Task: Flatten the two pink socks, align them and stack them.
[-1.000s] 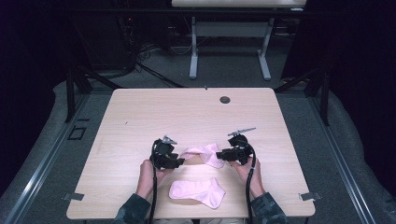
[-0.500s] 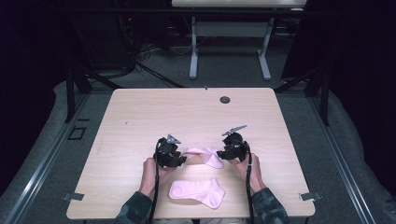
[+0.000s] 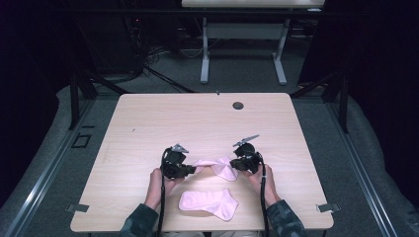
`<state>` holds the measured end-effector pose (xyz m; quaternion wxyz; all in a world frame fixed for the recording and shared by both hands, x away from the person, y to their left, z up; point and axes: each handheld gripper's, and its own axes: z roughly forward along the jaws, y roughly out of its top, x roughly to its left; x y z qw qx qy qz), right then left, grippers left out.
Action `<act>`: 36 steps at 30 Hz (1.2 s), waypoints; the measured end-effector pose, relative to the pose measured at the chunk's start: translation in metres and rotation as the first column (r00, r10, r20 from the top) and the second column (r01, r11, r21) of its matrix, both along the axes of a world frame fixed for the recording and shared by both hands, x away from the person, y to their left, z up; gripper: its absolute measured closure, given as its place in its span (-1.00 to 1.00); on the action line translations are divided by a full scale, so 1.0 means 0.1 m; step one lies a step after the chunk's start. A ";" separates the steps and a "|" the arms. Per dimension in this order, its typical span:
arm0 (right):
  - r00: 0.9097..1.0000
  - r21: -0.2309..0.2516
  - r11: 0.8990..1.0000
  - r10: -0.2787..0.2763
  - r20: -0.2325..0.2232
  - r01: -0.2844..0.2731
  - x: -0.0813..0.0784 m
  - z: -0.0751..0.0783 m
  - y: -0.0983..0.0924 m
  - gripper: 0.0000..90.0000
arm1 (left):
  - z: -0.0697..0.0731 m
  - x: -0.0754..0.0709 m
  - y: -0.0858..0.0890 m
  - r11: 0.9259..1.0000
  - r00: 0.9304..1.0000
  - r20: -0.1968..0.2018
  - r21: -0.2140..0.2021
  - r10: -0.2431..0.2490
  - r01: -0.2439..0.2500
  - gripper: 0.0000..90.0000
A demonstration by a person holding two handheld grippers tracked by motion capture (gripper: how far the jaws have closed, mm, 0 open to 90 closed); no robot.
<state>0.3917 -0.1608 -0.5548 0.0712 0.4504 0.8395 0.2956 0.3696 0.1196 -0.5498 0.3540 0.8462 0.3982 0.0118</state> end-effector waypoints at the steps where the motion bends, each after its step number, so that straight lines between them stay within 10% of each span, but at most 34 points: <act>1: 1.000 0.033 0.999 -0.009 -0.005 0.010 -0.03 0.03 -0.03 0.87 | 0.03 -0.02 0.04 1.000 1.000 -0.022 -0.003 -0.007 0.007 0.98; 7: 0.999 0.067 0.998 -0.018 -0.026 0.020 -0.10 0.15 -0.09 0.85 | 0.12 -0.03 0.21 0.999 0.992 -0.122 -0.002 -0.035 0.035 0.97; 14: 0.999 -0.049 0.998 -0.043 0.009 0.043 -0.02 -0.01 0.04 0.61 | 0.07 0.06 0.29 0.996 0.994 -0.076 0.058 0.078 -0.074 0.52; 23: 0.998 -0.026 0.998 -0.057 0.022 0.057 -0.05 0.03 -0.02 0.38 | 0.13 0.18 0.23 0.990 0.990 0.023 0.033 0.138 -0.139 0.07; 30: 0.999 -0.041 0.998 -0.045 0.013 0.045 -0.05 -0.02 0.02 0.45 | 0.11 0.43 0.00 0.983 0.989 0.052 0.116 0.135 -0.141 0.09; 36: 1.000 -0.056 0.998 -0.020 -0.001 0.020 -0.06 -0.06 0.06 0.67 | -0.08 0.55 -0.11 0.984 0.995 0.001 0.149 0.100 -0.099 0.69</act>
